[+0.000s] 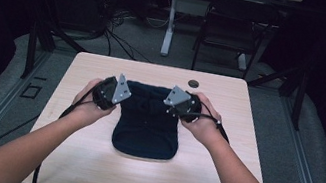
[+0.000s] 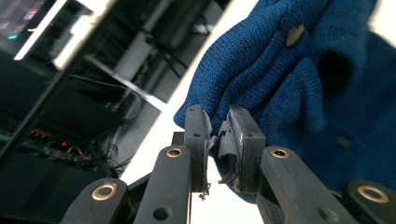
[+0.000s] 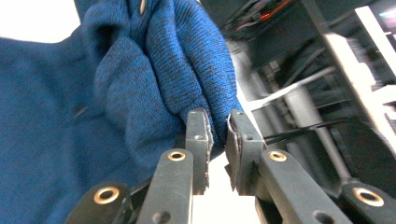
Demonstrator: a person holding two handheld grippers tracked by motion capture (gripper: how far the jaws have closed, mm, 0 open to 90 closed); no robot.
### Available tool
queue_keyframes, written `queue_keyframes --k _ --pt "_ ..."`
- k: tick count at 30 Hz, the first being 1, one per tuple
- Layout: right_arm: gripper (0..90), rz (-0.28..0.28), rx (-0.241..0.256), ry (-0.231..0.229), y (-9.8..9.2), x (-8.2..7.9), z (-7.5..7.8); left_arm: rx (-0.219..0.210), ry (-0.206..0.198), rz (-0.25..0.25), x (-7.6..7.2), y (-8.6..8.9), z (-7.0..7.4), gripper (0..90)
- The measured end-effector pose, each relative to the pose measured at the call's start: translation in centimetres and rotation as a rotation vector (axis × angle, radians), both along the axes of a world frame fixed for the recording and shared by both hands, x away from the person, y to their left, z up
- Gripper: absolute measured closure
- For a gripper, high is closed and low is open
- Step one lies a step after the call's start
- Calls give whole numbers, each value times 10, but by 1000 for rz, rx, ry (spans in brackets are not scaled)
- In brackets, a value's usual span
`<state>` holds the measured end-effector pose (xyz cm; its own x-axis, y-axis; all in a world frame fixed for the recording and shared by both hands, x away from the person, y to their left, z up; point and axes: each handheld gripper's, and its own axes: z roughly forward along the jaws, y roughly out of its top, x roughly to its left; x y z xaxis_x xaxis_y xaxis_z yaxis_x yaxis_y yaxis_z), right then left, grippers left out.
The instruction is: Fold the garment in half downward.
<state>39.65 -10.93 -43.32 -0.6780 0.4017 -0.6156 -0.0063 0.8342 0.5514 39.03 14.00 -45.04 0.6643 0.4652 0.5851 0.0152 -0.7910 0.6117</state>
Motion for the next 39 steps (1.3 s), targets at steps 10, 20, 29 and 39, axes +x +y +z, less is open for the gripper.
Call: queue_keyframes --k 10,20,29,39 --pt "796 63 -77 75 -2 -23 -43 25 76 -38 -13 0 -33 789" --pt "796 75 -73 102 -1 -28 -39 4 115 -45 -15 6 -33 789" --pt "795 90 -73 140 -2 -36 -37 -7 166 -76 -22 9 -36 786" --pt "793 101 -87 208 -2 -53 -46 4 208 -109 -34 12 -47 781"
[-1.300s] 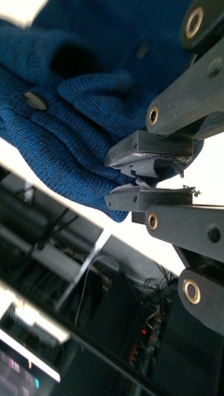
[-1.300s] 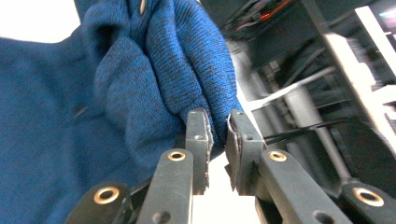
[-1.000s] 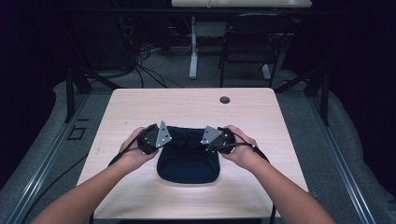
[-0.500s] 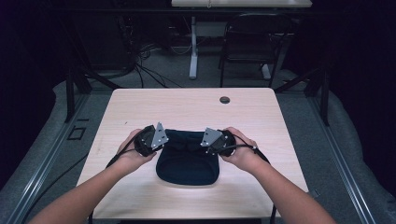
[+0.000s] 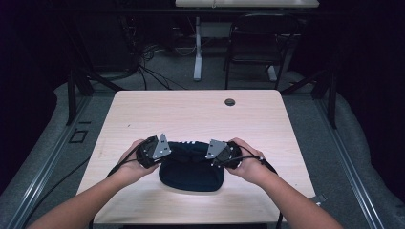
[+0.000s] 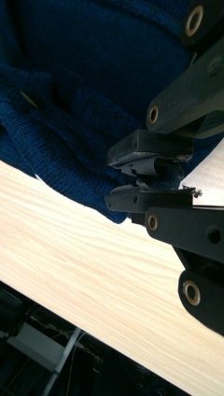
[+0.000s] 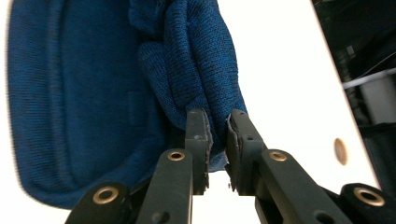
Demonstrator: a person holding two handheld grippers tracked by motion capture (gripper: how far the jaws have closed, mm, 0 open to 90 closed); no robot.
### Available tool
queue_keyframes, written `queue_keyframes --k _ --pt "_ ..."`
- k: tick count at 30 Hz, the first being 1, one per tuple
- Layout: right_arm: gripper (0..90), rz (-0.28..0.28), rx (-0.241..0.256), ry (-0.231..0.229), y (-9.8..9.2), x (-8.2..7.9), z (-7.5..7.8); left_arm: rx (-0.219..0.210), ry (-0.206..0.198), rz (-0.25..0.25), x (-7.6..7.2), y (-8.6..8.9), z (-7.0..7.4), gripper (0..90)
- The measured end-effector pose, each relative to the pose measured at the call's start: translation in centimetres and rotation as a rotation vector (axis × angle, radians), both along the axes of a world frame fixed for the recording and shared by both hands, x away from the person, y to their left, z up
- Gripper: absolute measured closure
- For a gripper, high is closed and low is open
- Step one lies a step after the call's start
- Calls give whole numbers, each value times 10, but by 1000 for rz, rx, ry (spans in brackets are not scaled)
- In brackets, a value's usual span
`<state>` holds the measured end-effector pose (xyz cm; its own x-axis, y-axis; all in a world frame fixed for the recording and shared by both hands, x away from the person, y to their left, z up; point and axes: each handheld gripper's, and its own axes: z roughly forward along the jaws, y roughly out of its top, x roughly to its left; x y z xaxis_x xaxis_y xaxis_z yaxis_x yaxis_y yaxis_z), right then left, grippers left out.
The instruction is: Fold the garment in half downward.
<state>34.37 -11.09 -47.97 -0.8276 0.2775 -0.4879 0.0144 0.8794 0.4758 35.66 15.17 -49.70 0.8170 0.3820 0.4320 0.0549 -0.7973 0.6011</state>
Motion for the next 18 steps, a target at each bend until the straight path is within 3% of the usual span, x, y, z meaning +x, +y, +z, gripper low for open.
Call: queue_keyframes --k 7,8,9,13,14,18 --pt "792 6 3 32 2 -12 -10 19 38 -29 -9 2 -12 779" --pt "792 5 -22 39 2 -13 -9 11 43 -30 -9 3 -13 778" --pt "792 2 14 50 2 -14 -13 6 52 -29 -10 4 -14 778" --pt "792 16 -5 63 3 -20 -20 8 70 -33 -15 5 -20 778" --pt "792 7 22 74 3 -21 -23 5 75 -34 -16 6 -22 778" --pt "792 8 20 99 4 -27 -31 6 95 -41 -21 8 -29 776"
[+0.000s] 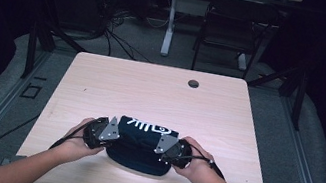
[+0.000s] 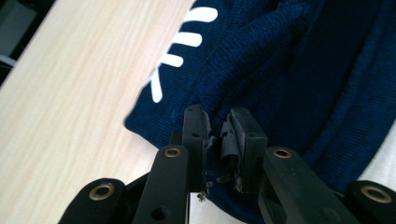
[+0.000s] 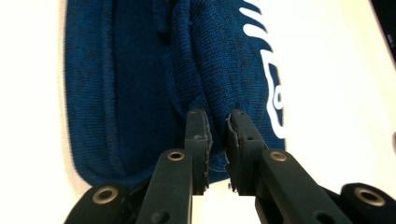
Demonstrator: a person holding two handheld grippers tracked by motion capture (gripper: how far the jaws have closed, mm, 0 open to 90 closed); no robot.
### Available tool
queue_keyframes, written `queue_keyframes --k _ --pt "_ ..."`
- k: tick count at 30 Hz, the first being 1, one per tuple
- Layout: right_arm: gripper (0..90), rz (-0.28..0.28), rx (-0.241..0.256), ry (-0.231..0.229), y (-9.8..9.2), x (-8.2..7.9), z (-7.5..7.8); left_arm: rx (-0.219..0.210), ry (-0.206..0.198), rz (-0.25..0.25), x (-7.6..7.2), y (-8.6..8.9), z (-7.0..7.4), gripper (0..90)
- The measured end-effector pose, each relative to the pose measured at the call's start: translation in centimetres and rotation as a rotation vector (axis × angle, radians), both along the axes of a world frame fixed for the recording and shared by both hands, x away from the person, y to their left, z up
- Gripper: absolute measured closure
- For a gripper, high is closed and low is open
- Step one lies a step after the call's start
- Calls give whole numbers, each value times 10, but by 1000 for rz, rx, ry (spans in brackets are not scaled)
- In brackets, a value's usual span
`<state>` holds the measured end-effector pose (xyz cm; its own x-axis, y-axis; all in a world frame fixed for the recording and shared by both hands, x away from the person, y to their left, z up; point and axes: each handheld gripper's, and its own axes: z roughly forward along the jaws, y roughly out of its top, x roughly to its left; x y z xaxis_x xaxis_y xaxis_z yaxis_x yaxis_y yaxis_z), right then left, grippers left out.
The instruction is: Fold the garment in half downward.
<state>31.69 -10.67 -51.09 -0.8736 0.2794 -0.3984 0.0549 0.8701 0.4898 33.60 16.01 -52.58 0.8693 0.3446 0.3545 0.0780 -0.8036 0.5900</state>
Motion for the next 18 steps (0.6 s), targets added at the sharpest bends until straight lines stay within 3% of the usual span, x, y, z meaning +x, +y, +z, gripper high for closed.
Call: queue_keyframes --k 9,18 --pt "791 -9 21 42 1 -9 -12 -22 34 -15 -6 6 -13 773" --pt "791 -20 46 64 0 -16 -20 -19 55 -36 -12 8 -17 764"
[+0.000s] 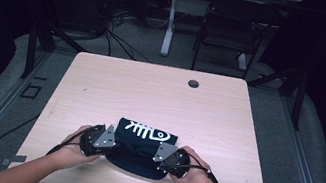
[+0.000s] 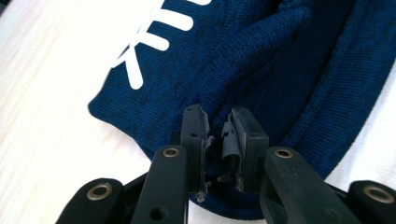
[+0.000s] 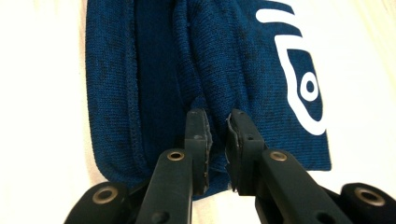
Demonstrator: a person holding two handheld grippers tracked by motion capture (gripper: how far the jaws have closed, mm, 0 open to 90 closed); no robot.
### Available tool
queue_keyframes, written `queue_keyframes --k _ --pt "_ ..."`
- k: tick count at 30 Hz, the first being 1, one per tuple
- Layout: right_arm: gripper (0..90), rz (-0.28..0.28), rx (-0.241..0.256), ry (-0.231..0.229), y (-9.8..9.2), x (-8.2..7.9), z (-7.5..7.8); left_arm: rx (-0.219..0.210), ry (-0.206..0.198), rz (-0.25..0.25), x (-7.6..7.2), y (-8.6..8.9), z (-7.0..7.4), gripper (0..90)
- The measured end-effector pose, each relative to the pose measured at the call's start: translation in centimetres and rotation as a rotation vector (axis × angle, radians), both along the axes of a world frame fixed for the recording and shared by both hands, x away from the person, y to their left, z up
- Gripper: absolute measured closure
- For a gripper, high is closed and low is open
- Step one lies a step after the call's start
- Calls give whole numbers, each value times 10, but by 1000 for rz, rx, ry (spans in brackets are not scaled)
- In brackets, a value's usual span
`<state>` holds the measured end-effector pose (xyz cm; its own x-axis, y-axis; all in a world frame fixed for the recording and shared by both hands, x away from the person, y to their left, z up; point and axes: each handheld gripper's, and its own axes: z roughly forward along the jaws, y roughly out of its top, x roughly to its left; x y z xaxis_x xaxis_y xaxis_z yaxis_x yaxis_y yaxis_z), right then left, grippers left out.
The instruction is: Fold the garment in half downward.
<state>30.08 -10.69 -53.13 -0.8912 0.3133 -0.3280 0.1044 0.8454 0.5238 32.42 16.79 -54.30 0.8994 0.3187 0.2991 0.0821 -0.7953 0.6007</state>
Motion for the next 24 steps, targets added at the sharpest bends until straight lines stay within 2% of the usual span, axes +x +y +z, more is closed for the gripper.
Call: queue_keyframes --k 3,9,10,13,18,24 --pt "791 4 -10 -2 -1 -2 -5 -3 19 2 -3 -1 -5 761" --pt "787 -16 -34 -31 -8 3 -8 -53 71 25 -7 -6 -9 744" --pt "783 -28 -21 -32 -10 4 -9 -57 63 30 -8 -7 -10 736" --pt "739 -42 -13 -31 -13 3 -9 -60 83 28 -11 -6 -11 675" --pt "667 -35 44 7 -16 -9 -5 -83 111 24 -17 3 -6 613" --pt "626 -33 111 46 -21 -20 5 -92 97 60 -21 14 -1 578"
